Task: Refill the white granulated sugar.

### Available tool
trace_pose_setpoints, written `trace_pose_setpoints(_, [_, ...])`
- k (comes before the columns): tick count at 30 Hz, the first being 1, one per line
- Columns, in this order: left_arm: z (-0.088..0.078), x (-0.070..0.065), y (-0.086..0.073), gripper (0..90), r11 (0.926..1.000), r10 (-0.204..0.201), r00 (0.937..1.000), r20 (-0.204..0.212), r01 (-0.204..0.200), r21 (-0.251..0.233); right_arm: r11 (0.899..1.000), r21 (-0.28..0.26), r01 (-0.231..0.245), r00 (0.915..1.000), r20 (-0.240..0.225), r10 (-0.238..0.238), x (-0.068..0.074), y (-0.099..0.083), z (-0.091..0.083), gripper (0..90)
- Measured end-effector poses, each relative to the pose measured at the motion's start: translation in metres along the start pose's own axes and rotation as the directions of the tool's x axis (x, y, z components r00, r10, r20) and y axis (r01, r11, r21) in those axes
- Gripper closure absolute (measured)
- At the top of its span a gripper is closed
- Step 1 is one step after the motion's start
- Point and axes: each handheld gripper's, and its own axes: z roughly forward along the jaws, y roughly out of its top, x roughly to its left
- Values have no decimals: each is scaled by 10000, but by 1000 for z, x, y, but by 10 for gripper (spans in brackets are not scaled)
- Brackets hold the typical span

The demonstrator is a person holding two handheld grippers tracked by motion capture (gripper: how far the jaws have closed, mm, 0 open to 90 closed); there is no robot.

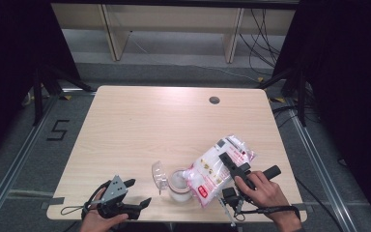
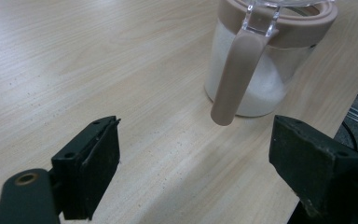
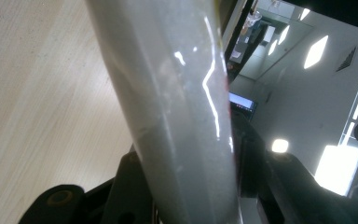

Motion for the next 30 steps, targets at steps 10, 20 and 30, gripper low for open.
trace_pose_setpoints(10, [-1, 0, 0, 161, 10000, 62, 10000, -37, -62, 7, 9998, 142, -146, 9999, -90, 147, 6, 2, 2, 681])
trace_pose_setpoints(20, [-1, 0, 1, 165, 10000, 66, 10000, -36, -66, 1, 9991, 77, -405, 9987, -301, 407, 7, 0, 2, 696])
trace_pose_setpoints(30, [-1, 0, 0, 165, 10000, 65, 10000, 16, -65, -18, 9907, -620, -1213, 9910, -647, 1173, 7, -8, 2, 710])
